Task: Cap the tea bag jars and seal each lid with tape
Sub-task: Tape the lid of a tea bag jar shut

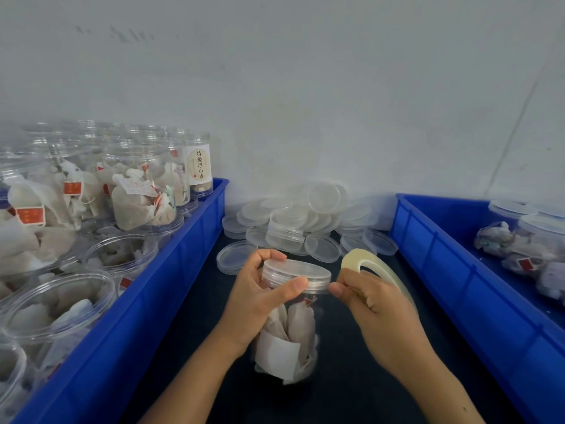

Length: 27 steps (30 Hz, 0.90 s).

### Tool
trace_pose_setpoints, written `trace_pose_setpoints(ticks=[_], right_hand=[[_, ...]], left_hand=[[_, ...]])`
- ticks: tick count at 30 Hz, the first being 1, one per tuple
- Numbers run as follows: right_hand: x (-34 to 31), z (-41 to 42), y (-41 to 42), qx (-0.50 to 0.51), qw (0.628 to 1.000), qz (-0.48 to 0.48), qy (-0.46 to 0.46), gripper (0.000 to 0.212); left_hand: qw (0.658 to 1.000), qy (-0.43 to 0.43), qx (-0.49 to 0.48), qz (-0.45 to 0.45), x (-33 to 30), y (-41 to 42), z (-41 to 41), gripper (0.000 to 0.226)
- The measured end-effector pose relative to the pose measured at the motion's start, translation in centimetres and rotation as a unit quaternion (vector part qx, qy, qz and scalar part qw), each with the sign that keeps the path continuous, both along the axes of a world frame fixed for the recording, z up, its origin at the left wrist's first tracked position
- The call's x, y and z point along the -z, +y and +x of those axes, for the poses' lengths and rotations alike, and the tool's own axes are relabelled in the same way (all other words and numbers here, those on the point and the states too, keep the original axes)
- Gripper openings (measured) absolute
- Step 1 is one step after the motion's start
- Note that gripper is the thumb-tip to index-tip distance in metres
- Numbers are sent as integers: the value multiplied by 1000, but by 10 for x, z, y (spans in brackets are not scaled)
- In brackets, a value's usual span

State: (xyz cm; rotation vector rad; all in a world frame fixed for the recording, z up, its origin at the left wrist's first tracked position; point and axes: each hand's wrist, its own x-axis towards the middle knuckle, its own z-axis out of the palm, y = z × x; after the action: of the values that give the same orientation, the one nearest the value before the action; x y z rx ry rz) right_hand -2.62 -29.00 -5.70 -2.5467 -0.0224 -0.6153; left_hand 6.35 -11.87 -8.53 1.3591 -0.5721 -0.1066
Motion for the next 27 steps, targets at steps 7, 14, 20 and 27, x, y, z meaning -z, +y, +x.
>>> trace_pose_setpoints(ticks=[7,14,20,27], right_hand=[[6,3,8,-25,996,80,1,26],[9,3,13,-20,996,86,-20,27],[10,3,18,-20,997,70,-36,35],[7,-1,14,-39,999,16,-12,33]], left_hand=[[998,58,37,4,3,0,2,80],[993,-24,-3,118,1,3,0,78],[980,-64,-88,165,-3,-1,-6,88],[981,-32,-135,135,-2,-9,-8,76]])
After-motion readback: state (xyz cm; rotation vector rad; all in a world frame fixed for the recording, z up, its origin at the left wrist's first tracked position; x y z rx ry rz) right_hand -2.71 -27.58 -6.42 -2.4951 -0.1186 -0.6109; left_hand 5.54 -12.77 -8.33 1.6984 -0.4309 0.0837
